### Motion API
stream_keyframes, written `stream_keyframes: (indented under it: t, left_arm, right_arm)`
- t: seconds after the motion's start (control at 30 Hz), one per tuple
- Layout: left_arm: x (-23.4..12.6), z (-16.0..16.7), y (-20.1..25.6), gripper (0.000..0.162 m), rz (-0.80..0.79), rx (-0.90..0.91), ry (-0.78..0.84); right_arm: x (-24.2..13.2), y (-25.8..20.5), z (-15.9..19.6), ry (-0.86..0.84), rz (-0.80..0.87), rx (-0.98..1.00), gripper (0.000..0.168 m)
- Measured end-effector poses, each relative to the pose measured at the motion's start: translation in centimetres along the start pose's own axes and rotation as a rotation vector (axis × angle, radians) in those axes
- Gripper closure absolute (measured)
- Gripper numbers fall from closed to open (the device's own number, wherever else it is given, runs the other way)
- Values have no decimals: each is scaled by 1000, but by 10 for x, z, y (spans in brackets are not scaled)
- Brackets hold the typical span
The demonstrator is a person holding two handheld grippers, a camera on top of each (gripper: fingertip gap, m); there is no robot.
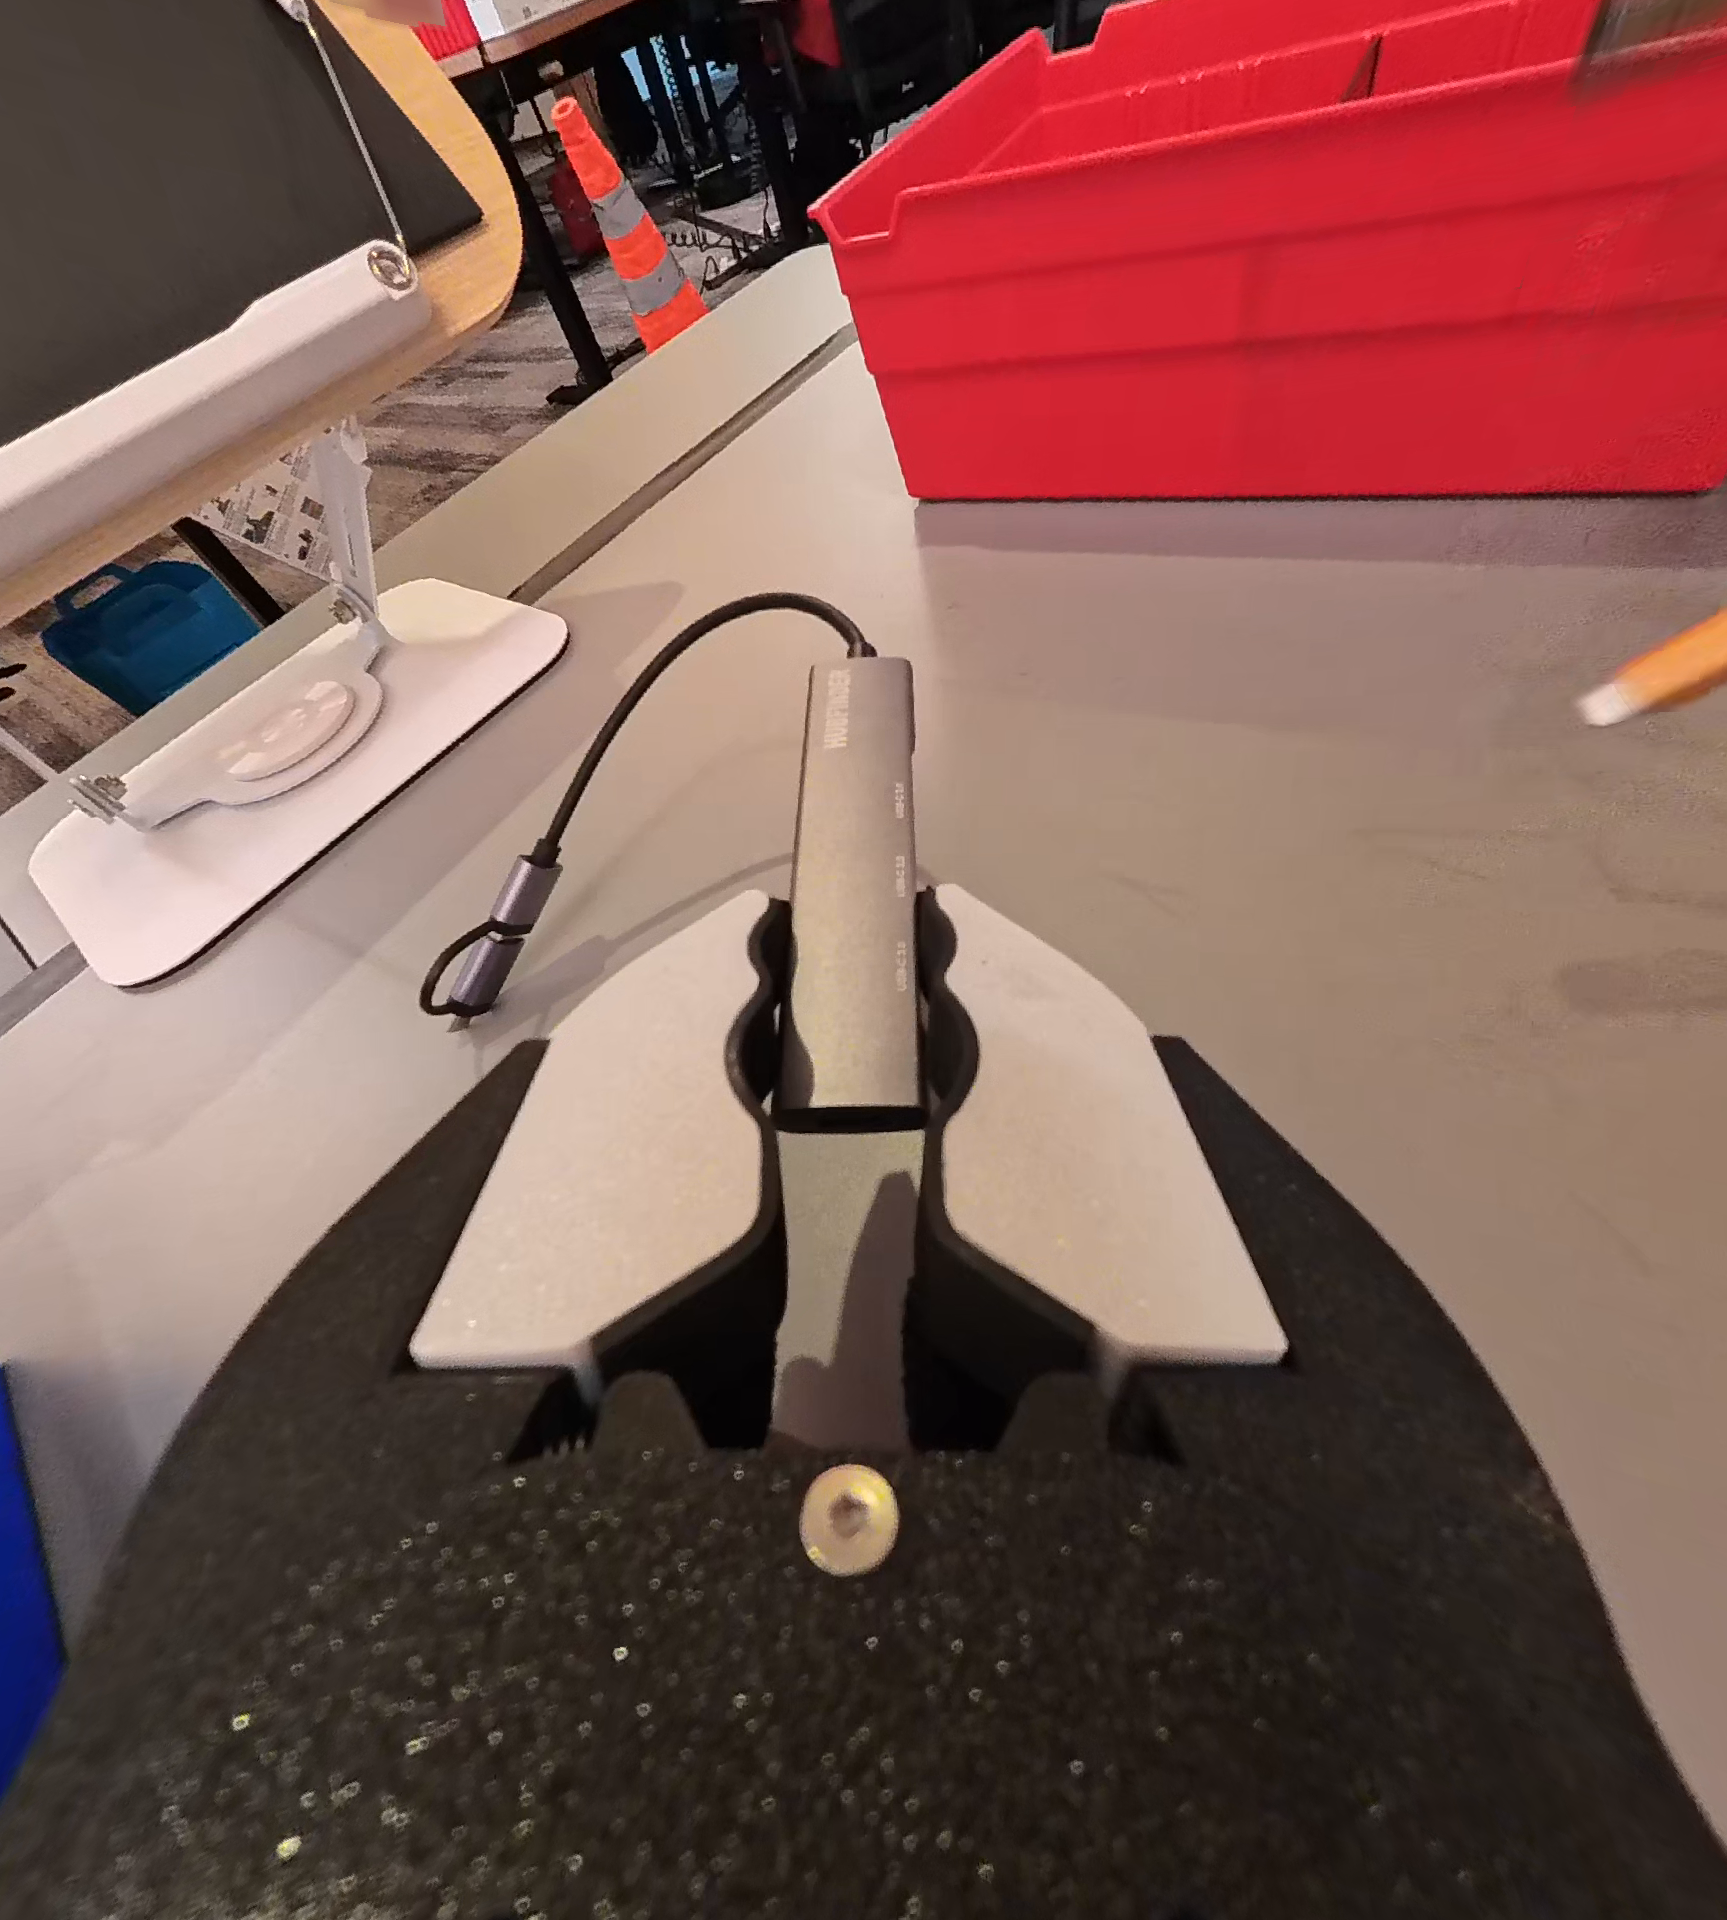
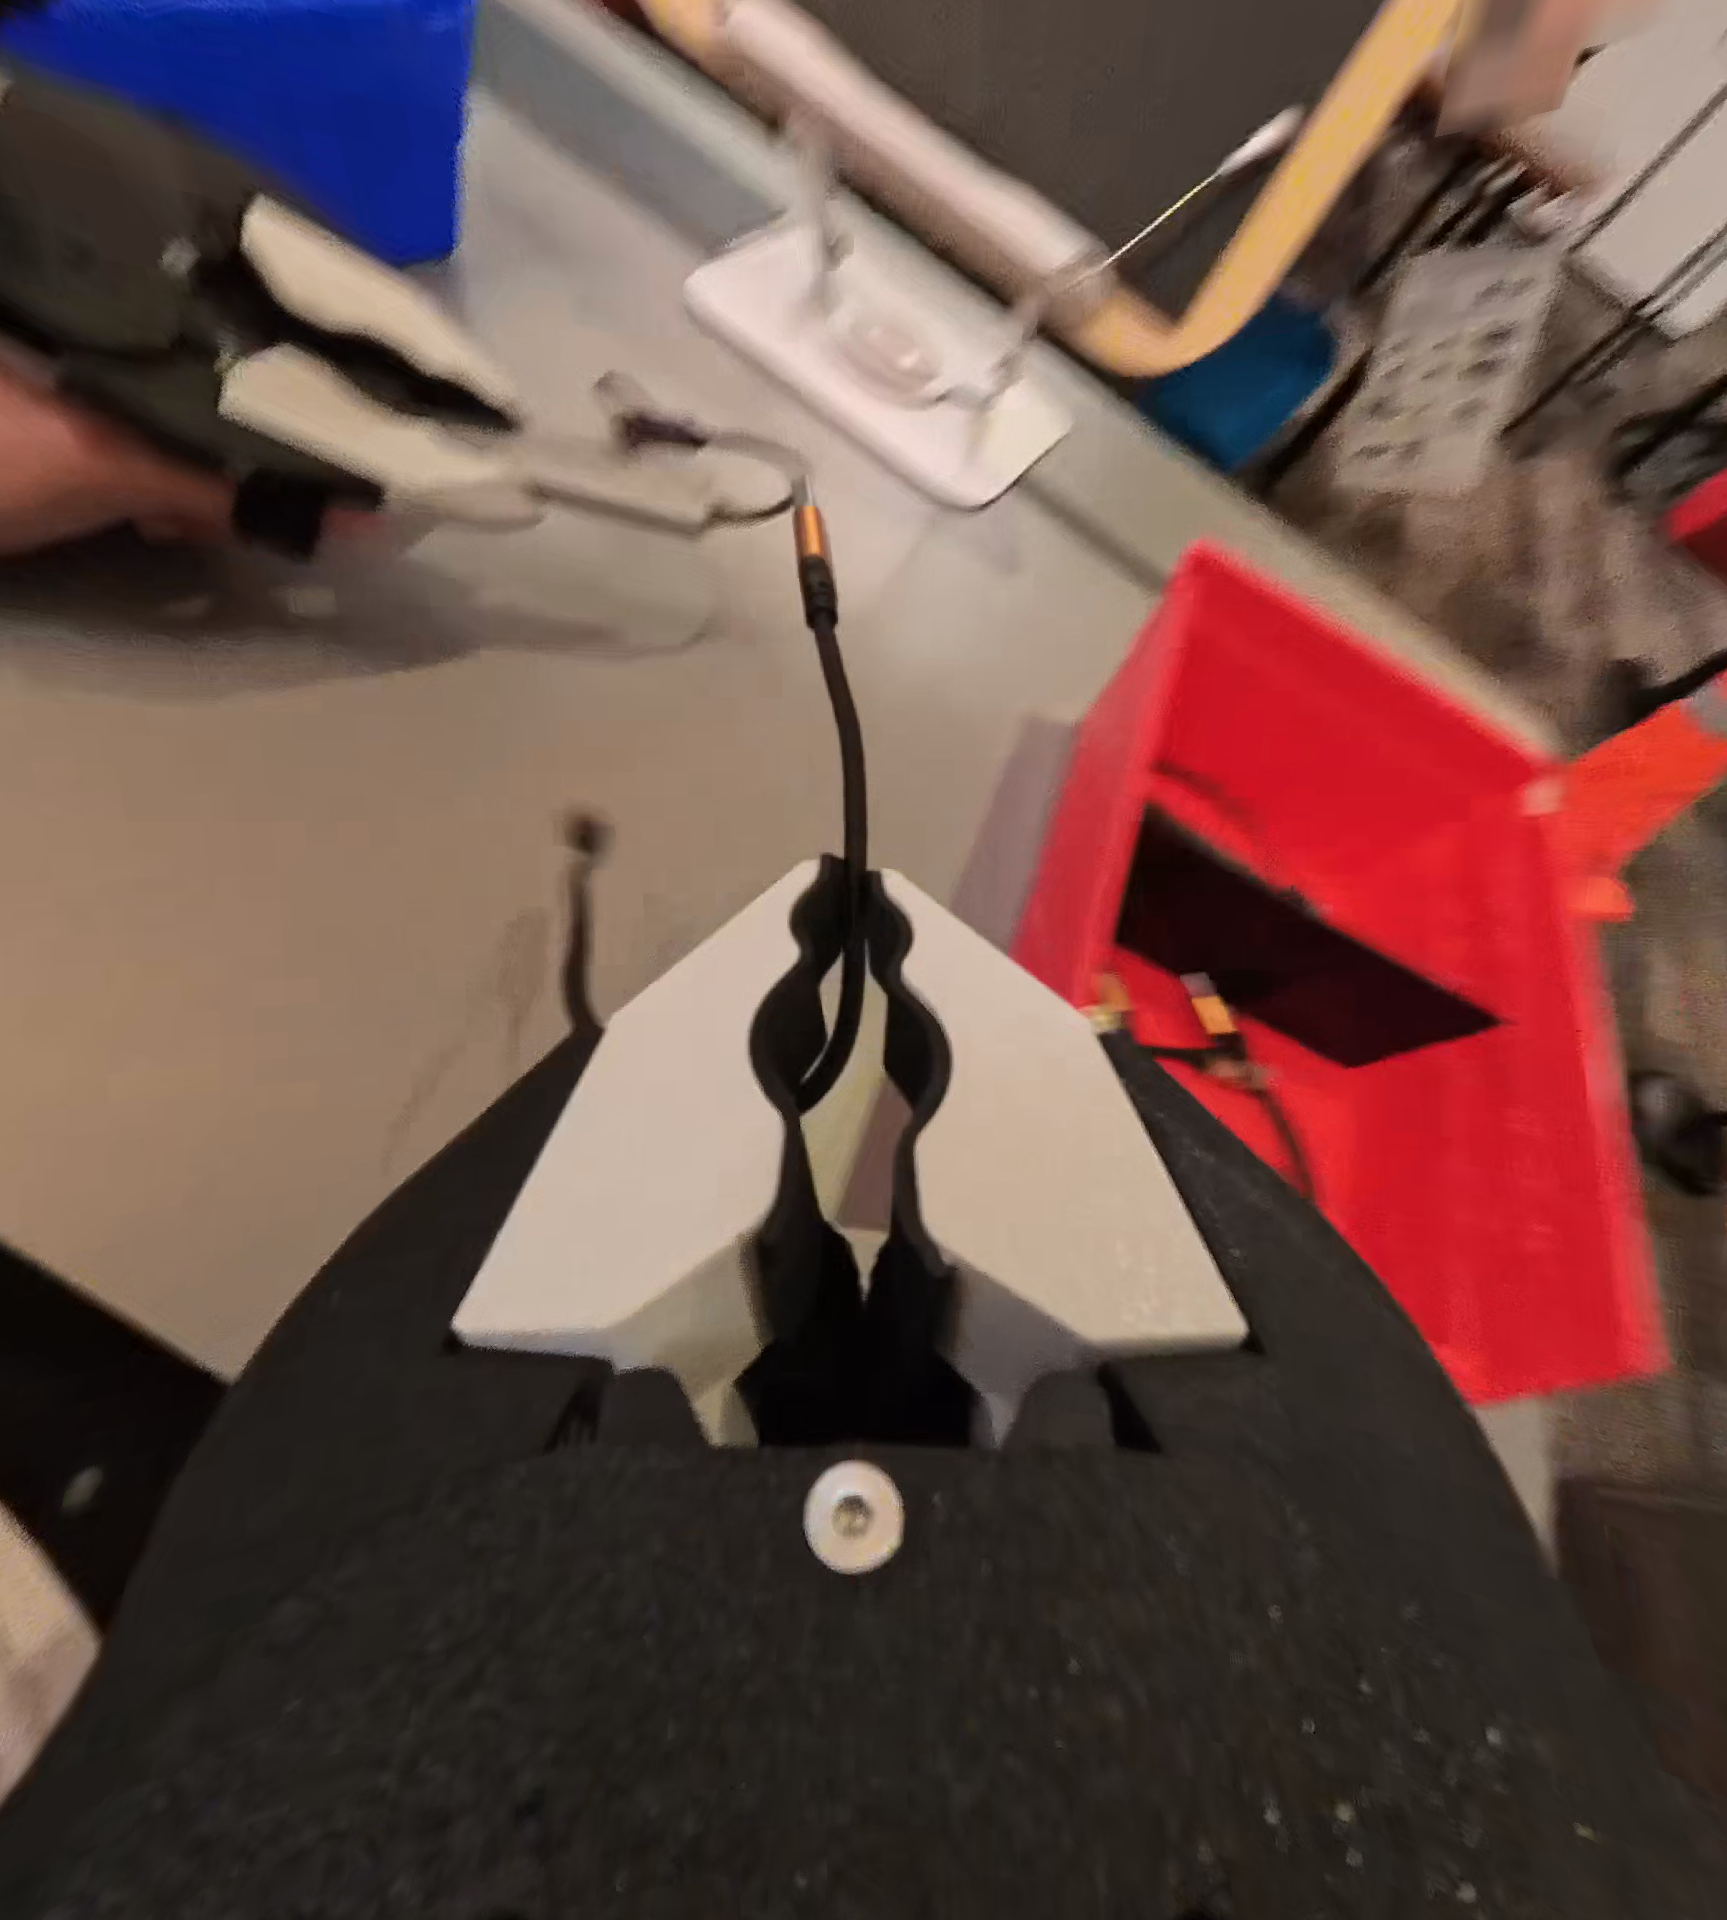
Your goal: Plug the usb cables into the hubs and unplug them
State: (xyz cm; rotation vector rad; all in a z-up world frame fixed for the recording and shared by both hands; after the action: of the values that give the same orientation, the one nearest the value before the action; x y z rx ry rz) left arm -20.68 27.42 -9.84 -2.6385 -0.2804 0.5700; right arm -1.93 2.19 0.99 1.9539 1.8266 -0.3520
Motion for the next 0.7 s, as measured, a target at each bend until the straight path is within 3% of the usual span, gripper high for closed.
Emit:
stream_keyframes:
  t: [0.17,0.33,0.5,0.6,0.7]
  left_arm:
    - [0,0,0,139,-1,3,-2]
    - [1,0,1,139,-1,9,-5]
    - [1,-1,1,139,-1,7,-4]
    - [1,0,1,139,2,3,-3]
    - [1,-1,1,139,4,6,-6]
  right_arm:
    - [-48,57,-46,131,218,-59,167]
    - [-43,99,-57,166,301,-54,166]
    - [-8,147,-30,128,426,-52,166]
    - [14,164,-5,72,322,-62,166]
    - [46,175,36,-167,214,-120,166]
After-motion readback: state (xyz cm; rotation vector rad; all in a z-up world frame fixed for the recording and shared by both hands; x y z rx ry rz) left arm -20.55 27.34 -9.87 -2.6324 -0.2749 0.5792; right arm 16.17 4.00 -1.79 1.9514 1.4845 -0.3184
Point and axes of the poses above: each gripper's, where its closed fingertips meet, x out along the fingers, z out of its underside, y = z × x across the jaws, the point moved 10 cm from there along -x, back along the fingers, and after that the axes turned 13 degrees about x, right-handed, at the moved point
